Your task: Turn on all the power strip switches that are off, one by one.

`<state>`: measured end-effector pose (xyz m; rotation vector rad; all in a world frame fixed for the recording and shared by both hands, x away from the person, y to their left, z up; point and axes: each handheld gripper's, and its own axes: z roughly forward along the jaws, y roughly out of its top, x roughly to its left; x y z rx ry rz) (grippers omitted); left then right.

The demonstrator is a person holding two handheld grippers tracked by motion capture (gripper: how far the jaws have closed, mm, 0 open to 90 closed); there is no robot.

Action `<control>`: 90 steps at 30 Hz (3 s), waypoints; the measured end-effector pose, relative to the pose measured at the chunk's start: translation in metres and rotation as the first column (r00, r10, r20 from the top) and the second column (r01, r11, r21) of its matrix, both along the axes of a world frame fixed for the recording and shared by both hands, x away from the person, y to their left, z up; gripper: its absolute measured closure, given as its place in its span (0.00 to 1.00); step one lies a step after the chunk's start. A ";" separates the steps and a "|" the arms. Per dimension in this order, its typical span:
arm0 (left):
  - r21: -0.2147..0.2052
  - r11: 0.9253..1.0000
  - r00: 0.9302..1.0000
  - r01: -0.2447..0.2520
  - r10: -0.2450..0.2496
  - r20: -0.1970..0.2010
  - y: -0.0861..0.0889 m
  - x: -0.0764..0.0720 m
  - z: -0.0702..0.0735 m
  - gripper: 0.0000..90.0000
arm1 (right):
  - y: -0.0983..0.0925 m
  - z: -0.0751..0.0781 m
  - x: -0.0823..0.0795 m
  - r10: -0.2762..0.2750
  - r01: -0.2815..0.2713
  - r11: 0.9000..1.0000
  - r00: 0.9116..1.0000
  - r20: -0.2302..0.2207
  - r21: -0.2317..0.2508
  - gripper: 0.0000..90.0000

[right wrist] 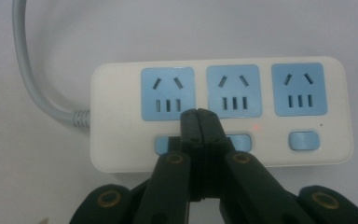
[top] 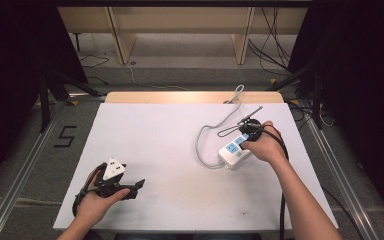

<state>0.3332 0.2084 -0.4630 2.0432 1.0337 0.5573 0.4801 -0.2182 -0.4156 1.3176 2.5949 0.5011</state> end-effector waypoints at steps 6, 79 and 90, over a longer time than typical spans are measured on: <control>-0.001 1.000 1.000 0.000 0.000 -0.002 0.000 0.000 0.000 0.18 | -0.007 0.002 0.004 -0.010 0.011 1.000 1.000 0.010 -0.002 1.00; -0.001 1.000 1.000 0.000 0.000 -0.003 0.000 0.000 0.000 0.19 | -0.044 0.004 0.037 -0.131 0.131 0.991 0.991 0.024 -0.016 1.00; 0.000 1.000 1.000 -0.002 0.002 -0.002 0.000 0.000 0.000 0.19 | -0.044 0.003 0.040 -0.133 0.134 0.991 0.991 0.020 -0.025 1.00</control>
